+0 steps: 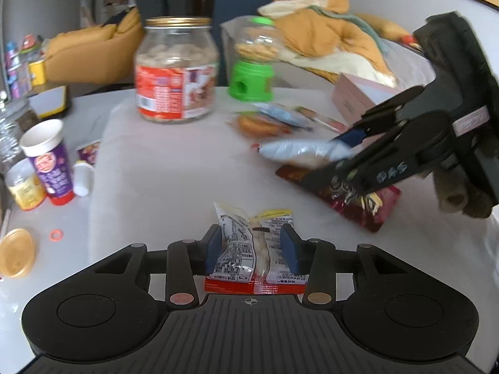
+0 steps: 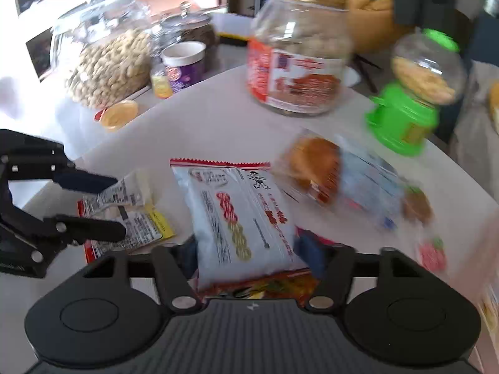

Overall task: Organize snacks
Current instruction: 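Grasp a white snack packet with the left tool while the right grasps another white packet, then lift both held white packets and hold them above the table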

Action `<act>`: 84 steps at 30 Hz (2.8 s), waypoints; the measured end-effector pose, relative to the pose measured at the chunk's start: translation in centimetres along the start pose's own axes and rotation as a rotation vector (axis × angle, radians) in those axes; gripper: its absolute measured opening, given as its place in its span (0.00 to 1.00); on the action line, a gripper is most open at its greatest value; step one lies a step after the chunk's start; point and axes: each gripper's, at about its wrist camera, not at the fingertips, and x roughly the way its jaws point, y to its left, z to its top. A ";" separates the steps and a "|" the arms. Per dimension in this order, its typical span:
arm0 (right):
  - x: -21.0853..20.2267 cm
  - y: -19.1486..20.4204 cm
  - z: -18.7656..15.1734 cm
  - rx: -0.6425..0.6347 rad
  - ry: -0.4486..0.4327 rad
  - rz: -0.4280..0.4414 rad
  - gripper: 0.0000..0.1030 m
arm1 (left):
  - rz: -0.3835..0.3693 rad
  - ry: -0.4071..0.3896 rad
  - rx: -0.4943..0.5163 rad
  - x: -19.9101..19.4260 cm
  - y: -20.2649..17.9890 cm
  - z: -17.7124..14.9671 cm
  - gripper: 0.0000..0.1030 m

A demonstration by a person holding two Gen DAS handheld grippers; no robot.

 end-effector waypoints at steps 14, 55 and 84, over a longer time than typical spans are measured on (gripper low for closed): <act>-8.1 -4.0 -9.7 0.172 -0.015 -0.106 0.31 | -0.109 0.028 0.111 -1.5 -9.3 -3.0 0.45; -10.4 -9.0 -14.9 0.432 -0.140 0.039 0.74 | -0.023 -0.059 0.031 -0.9 -12.6 -1.8 0.55; -13.0 -6.1 -21.3 0.357 -0.096 -0.313 0.73 | -0.049 -0.016 0.124 2.6 -18.2 -2.0 0.46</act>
